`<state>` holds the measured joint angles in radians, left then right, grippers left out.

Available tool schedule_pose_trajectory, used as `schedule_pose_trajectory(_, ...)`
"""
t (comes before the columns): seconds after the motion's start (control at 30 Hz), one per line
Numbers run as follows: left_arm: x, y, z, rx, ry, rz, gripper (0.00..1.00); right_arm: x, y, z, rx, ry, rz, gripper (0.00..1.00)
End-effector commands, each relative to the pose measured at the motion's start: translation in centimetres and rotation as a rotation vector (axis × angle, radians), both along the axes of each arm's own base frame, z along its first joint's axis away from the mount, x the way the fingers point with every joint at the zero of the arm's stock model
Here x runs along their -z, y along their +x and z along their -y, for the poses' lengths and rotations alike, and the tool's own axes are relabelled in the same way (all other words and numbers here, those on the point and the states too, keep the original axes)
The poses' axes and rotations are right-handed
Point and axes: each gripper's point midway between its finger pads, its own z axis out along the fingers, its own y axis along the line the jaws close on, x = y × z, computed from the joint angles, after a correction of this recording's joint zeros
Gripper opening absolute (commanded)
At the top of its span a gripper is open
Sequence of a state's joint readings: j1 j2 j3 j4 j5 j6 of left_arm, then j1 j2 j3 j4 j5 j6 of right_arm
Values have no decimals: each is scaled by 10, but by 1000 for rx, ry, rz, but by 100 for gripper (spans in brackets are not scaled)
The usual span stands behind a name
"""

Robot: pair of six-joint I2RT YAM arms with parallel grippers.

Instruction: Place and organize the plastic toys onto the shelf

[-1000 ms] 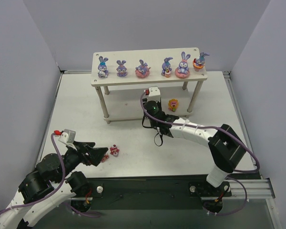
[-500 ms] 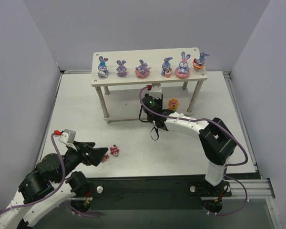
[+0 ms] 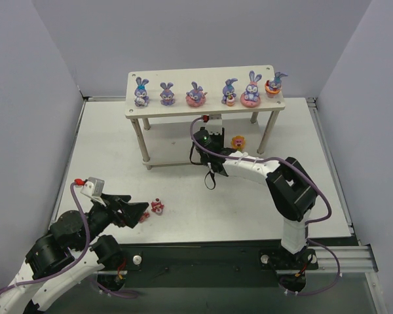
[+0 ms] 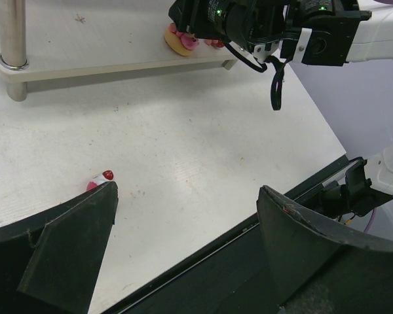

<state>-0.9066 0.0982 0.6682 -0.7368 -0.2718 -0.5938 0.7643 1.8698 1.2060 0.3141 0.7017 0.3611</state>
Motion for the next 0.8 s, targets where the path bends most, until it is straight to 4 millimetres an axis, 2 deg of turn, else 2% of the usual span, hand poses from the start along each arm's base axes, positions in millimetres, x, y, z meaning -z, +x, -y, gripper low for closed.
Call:
schedule_pose_trajectory(0.0,-16,1,3,9,-39,42,97,-16,13,3,60,2,53,2)
schedule_pose_trajectory(0.1,-15,1,3,9,-37,40,97,-16,14,5,74,-4,52,3)
schedule_pose_trajectory(0.4,-15,1,3,11,-33,41,97,-21,13,12,103,-46,61,16)
schedule_pose_trajectory(0.63,-15,1,3,10,-34,42,97,-19,12,12,99,-43,57,39)
schedule_pose_trajectory(0.77,-14,1,4,11,-33,39,97,-18,13,10,95,-33,53,43)
